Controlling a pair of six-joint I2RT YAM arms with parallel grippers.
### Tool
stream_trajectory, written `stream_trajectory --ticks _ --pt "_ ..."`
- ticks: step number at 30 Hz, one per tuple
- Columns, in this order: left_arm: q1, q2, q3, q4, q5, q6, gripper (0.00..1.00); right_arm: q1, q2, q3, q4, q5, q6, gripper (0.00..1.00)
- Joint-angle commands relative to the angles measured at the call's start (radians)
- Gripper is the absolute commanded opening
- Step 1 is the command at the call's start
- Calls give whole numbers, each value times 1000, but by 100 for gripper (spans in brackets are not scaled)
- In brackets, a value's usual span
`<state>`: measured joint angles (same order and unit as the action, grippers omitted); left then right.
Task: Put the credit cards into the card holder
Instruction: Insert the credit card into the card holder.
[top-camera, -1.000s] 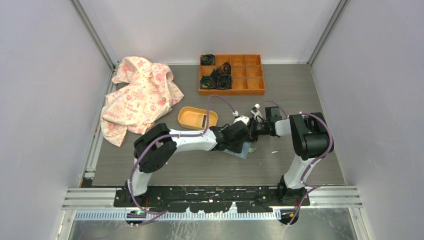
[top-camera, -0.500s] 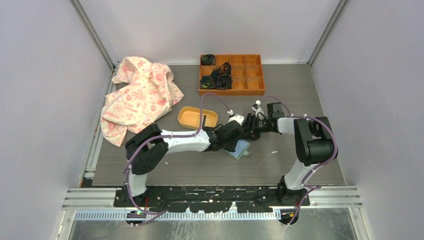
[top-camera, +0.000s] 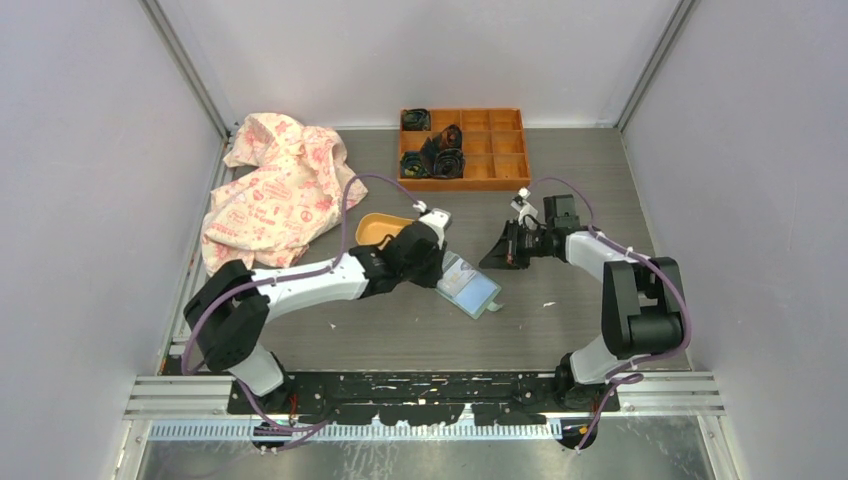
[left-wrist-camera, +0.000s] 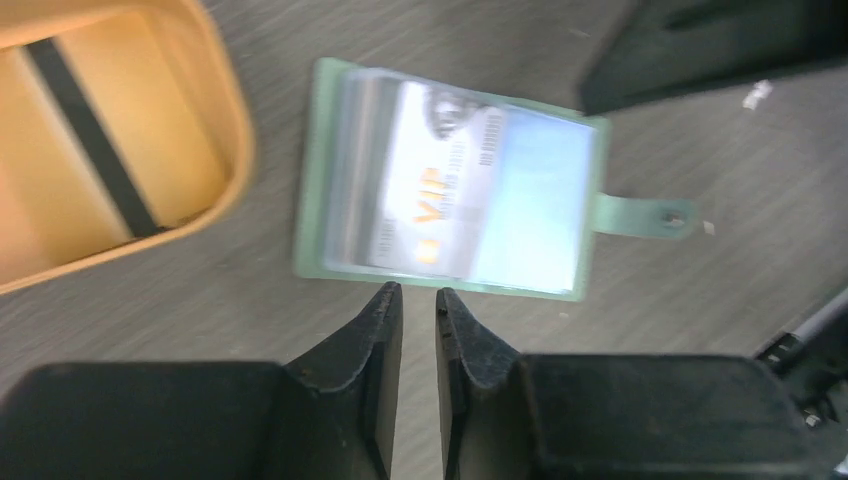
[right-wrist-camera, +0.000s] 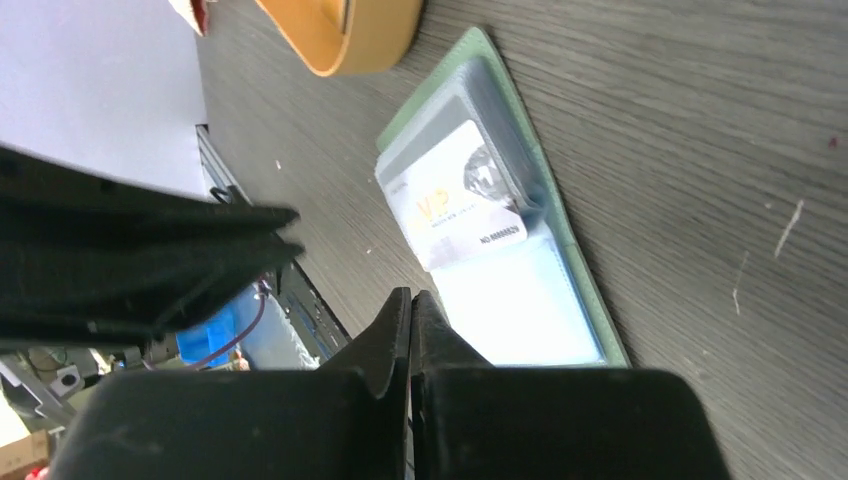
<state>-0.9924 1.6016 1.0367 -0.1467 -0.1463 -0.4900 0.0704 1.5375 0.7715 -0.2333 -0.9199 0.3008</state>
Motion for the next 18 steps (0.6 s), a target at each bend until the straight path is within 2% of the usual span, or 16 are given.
stream_trajectory --ticks 1,8,18 --pt "94 12 -2 -21 57 16 18 28 19 8 -68 93 1 1" --pt "113 122 96 -70 38 72 17 109 97 28 -80 158 5 1" --pt "124 247 189 -134 32 113 16 146 159 54 -54 198 64 1"
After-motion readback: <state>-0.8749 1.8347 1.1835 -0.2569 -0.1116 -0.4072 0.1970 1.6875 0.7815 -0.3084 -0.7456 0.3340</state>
